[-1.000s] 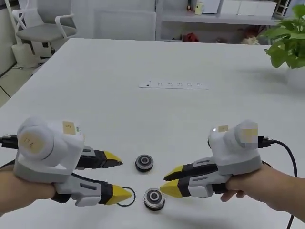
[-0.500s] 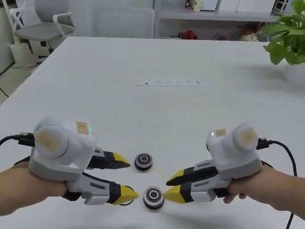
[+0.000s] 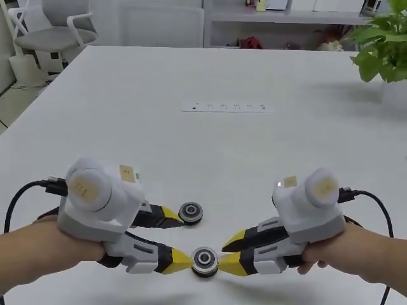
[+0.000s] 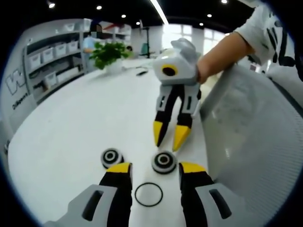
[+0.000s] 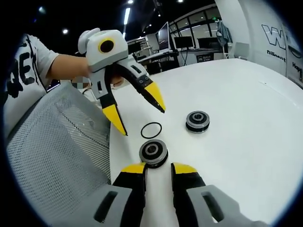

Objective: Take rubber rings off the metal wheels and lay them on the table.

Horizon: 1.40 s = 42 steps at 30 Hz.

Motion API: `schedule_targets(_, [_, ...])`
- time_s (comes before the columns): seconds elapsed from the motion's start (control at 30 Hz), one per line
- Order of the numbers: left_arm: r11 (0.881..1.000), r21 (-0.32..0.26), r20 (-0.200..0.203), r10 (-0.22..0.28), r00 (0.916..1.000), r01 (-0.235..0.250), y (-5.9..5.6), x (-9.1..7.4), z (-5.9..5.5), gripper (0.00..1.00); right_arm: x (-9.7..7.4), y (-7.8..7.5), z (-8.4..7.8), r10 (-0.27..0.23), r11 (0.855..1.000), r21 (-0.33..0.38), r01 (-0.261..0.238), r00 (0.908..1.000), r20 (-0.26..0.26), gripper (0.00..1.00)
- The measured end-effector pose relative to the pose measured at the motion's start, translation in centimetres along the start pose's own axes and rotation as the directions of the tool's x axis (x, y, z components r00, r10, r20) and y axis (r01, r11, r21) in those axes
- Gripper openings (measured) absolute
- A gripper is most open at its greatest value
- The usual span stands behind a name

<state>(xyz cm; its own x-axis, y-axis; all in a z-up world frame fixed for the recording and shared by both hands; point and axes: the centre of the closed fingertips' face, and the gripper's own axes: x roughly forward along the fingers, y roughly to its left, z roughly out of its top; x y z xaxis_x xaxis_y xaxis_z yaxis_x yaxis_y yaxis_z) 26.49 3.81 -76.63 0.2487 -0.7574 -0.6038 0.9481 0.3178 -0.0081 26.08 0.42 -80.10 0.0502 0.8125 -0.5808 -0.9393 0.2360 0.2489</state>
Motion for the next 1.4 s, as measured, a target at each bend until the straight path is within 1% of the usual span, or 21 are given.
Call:
schedule_targets(0.17, [1.000, 0.008, -0.006, -0.015, 0.9999, 0.015, -0.4, 0.6, 0.0, 0.38, 0.1, 0.0, -0.5, 0.003, 1.000, -0.002, -0.003, 0.9999, -0.011, 0.17])
schedule_targets(0.3, [1.000, 0.014, -0.009, -0.028, 0.9996, 0.028, -0.8, 1.2, 0.2, 0.37, 0.2, 0.1, -0.4, 0.004, 1.000, -0.005, -0.005, 0.9999, -0.010, 0.17])
schedule_targets(0.4, [0.999, 0.019, -0.018, -0.035, 0.9992, 0.035, -1.0, 1.6, 0.1, 0.34, 0.4, 0.1, -0.4, 0.006, 1.000, -0.011, -0.006, 0.9999, -0.009, 0.17])
schedule_targets(0.83, [0.999, 0.024, -0.047, -0.047, 0.9978, 0.048, -1.3, 2.6, -0.6, 0.27, 0.6, 0.2, -0.6, 0.009, 1.000, -0.014, -0.010, 0.9999, -0.012, 0.17])
schedule_targets(1.07, [0.999, 0.020, -0.048, -0.044, 0.9979, 0.045, -1.2, 2.9, -0.7, 0.23, 0.7, 0.2, -0.6, 0.010, 1.000, -0.012, -0.010, 0.9999, -0.009, 0.16])
schedule_targets(1.4, [0.998, 0.026, -0.055, -0.056, 0.9969, 0.058, -1.7, 3.3, -0.9, 0.20, 0.7, 0.2, -0.5, 0.009, 1.000, -0.009, -0.009, 1.0000, -0.004, 0.16])
